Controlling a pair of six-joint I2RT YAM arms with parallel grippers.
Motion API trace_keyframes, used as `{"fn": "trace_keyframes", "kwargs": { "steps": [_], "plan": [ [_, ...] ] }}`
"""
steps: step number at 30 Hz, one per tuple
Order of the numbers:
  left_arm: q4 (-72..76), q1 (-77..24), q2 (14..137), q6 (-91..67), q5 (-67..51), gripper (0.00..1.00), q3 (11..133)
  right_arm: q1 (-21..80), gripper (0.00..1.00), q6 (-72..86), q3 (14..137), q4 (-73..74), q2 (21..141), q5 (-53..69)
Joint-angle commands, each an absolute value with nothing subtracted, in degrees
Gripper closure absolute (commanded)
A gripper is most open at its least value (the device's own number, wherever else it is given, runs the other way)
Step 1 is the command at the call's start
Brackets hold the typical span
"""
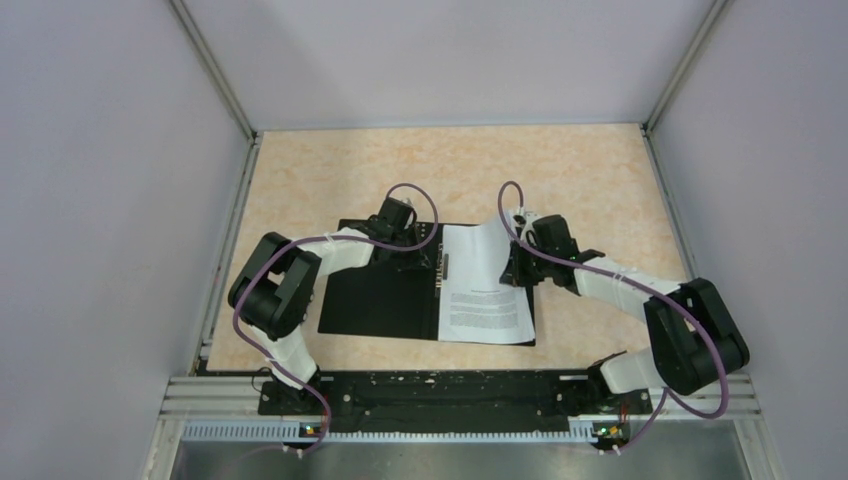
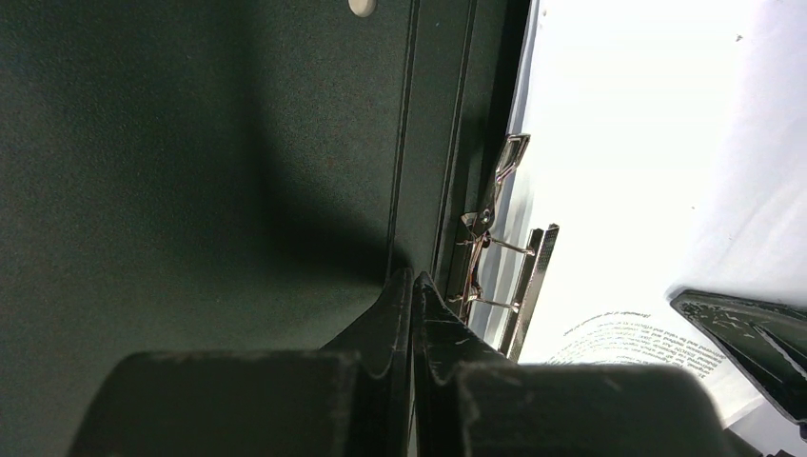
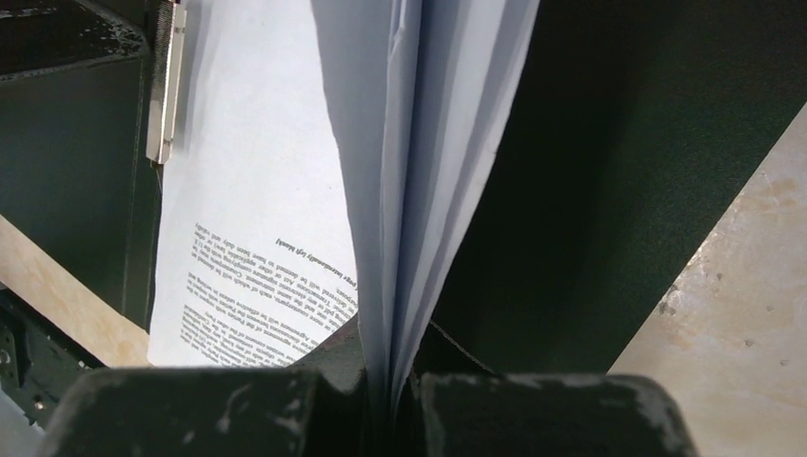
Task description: Put the files into the folder
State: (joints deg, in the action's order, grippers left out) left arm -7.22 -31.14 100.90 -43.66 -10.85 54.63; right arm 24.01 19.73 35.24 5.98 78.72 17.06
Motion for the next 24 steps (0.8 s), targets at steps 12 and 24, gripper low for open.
{"fn": "trace_keyframes", "kwargs": {
  "steps": [12,24],
  "plan": [
    [-8.2,-31.4,101.5,-42.7,-9.7,0.96,54.6,24.9,0.6,21.0,37.6,7.7,78.7,13.7],
    [-8.3,-31.3,101.3,-42.5,-9.7,0.96,54.9,24.9,0.04,21.3,40.7,13.1,78.8,6.0]
  ]
}}
